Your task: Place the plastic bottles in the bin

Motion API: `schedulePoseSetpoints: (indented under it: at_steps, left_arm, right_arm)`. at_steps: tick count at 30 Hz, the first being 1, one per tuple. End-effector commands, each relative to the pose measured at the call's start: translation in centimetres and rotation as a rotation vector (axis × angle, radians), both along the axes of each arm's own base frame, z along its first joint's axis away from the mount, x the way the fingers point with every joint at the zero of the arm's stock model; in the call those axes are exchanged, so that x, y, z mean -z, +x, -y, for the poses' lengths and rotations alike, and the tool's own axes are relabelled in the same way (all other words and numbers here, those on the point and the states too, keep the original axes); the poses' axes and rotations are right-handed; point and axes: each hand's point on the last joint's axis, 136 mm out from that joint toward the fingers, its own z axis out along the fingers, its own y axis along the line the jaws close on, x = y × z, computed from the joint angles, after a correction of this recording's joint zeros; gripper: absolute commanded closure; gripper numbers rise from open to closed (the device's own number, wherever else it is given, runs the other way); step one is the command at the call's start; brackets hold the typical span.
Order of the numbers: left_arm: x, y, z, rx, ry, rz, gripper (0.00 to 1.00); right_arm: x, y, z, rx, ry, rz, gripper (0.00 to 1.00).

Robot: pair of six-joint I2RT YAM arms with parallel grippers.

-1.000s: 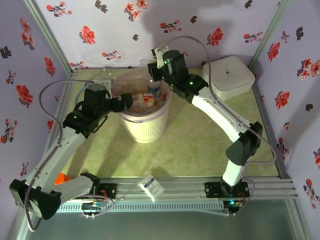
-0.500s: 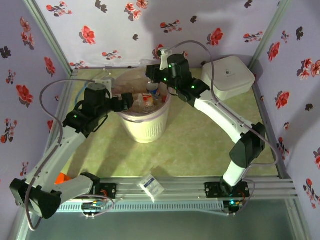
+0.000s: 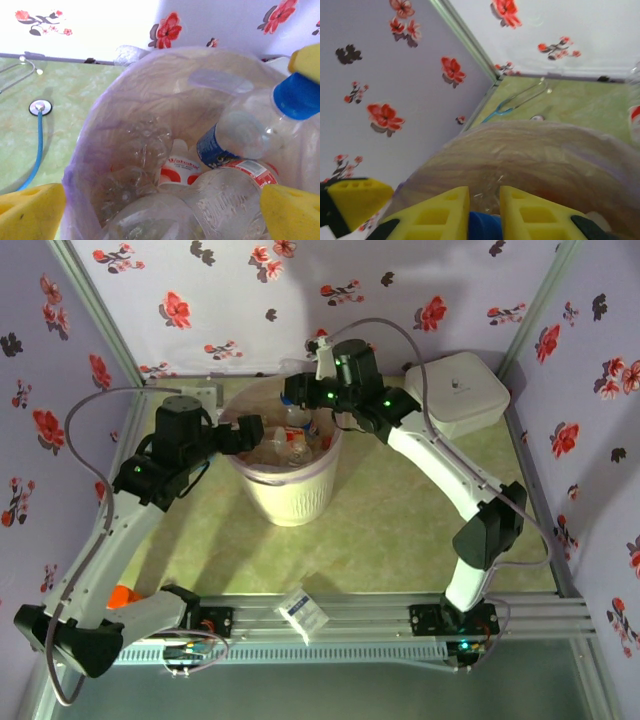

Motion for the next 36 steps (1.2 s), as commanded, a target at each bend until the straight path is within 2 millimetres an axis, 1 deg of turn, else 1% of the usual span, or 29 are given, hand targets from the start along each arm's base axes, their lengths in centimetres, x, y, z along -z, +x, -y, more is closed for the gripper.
schedulePoseSetpoints:
  at_steps: [1, 3, 6, 9, 11, 14, 15, 17, 20, 23, 27, 32, 34, 36]
  left_arm:
    - [-0.9, 0.1, 0.0, 0.022, 0.013, 0.024, 0.00]
    - [-0.9, 0.1, -0.1, 0.020, 0.013, 0.025, 0.00]
    - [-1.1, 0.1, -0.3, 0.015, 0.012, 0.029, 0.00]
    - [-1.0, 0.2, -0.4, 0.011, 0.011, 0.030, 0.00]
    - [-0.4, 0.5, -0.5, 0.004, 0.014, 0.018, 0.00]
    - [1.2, 0.9, -0.6, -0.008, 0.028, -0.016, 0.00]
    - [1.6, 1.0, -0.6, -0.011, 0.033, -0.026, 0.00]
    - [2.4, 1.2, -0.6, -0.016, 0.044, -0.039, 0.00]
    - [3.2, 1.5, -0.8, -0.028, 0.058, -0.049, 0.00]
    - [4.3, 1.8, -0.8, -0.034, 0.064, -0.064, 0.00]
    - [5.6, 2.2, -0.6, -0.035, 0.068, -0.083, 0.00]
    - [6.6, 2.9, 0.0, -0.020, 0.053, -0.079, 0.00]
    - [6.7, 3.0, 0.3, -0.014, 0.034, -0.068, 0.00]
    - [6.5, 3.0, 0.6, -0.004, 0.014, -0.055, 0.00]
  right_arm:
    - [9.6, -3.6, 2.2, -0.037, -0.298, -0.280, 0.77]
    - [8.7, -2.7, 3.5, 0.017, -0.360, -0.196, 0.75]
    - [8.1, -2.3, 4.2, 0.035, -0.394, -0.144, 0.72]
    - [9.0, -1.7, 4.2, 0.049, -0.426, -0.134, 0.70]
    - [10.3, -1.4, 3.6, 0.039, -0.434, -0.152, 0.68]
    - [11.7, -1.3, 2.0, 0.004, -0.403, -0.181, 0.65]
    - [11.8, -1.3, 1.2, -0.012, -0.377, -0.184, 0.65]
    - [11.4, -1.5, -0.4, -0.050, -0.309, -0.188, 0.63]
    - [9.9, -1.7, -2.3, -0.101, -0.195, -0.201, 0.60]
    - [7.8, -1.4, -2.9, -0.110, -0.143, -0.173, 0.56]
    - [4.7, -1.0, -2.2, -0.076, -0.133, -0.095, 0.52]
    - [1.0, -1.1, -1.2, -0.048, -0.121, -0.013, 0.48]
    - [-0.4, -1.1, -0.3, -0.027, -0.121, 0.019, 0.46]
    - [-1.7, -1.0, 1.1, 0.013, -0.134, 0.049, 0.44]
